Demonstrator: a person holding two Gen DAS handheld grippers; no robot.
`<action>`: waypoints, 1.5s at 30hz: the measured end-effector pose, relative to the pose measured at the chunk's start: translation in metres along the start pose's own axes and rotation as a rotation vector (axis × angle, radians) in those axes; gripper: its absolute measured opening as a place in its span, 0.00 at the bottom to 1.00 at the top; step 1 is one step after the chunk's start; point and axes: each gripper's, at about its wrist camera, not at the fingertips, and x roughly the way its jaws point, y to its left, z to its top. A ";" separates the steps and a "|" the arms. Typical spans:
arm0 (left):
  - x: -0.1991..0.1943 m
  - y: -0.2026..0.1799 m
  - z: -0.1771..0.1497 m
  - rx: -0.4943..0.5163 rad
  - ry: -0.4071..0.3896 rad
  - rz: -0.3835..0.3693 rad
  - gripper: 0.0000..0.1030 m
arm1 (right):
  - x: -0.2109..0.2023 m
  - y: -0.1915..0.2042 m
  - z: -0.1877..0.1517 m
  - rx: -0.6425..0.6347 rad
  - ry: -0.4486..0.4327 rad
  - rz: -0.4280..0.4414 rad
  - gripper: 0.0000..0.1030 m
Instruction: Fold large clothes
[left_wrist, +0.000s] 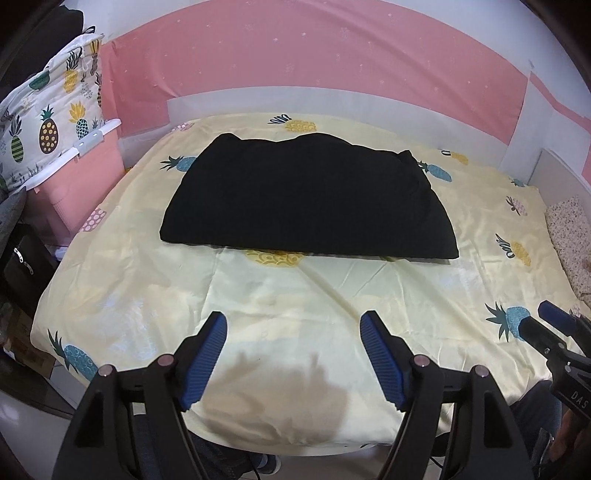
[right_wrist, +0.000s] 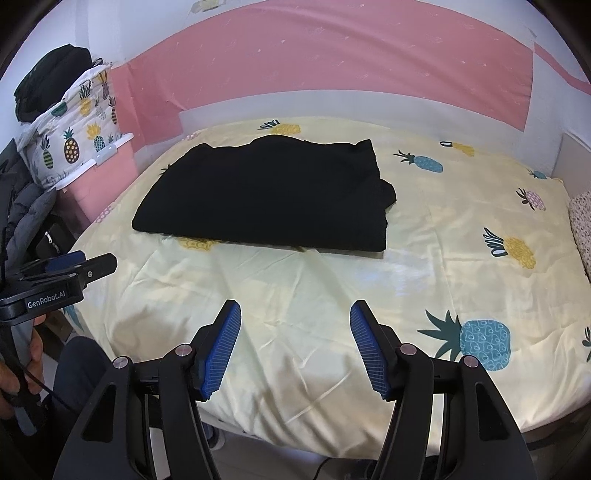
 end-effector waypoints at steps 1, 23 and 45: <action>0.000 0.000 0.000 -0.001 0.000 0.001 0.74 | 0.001 0.000 0.000 -0.001 0.003 0.000 0.60; 0.006 0.011 -0.003 -0.024 0.014 -0.013 0.74 | 0.011 0.007 0.003 -0.006 0.033 0.003 0.60; 0.003 0.010 -0.003 -0.023 0.016 -0.028 0.74 | 0.012 0.015 0.004 -0.008 0.026 0.001 0.60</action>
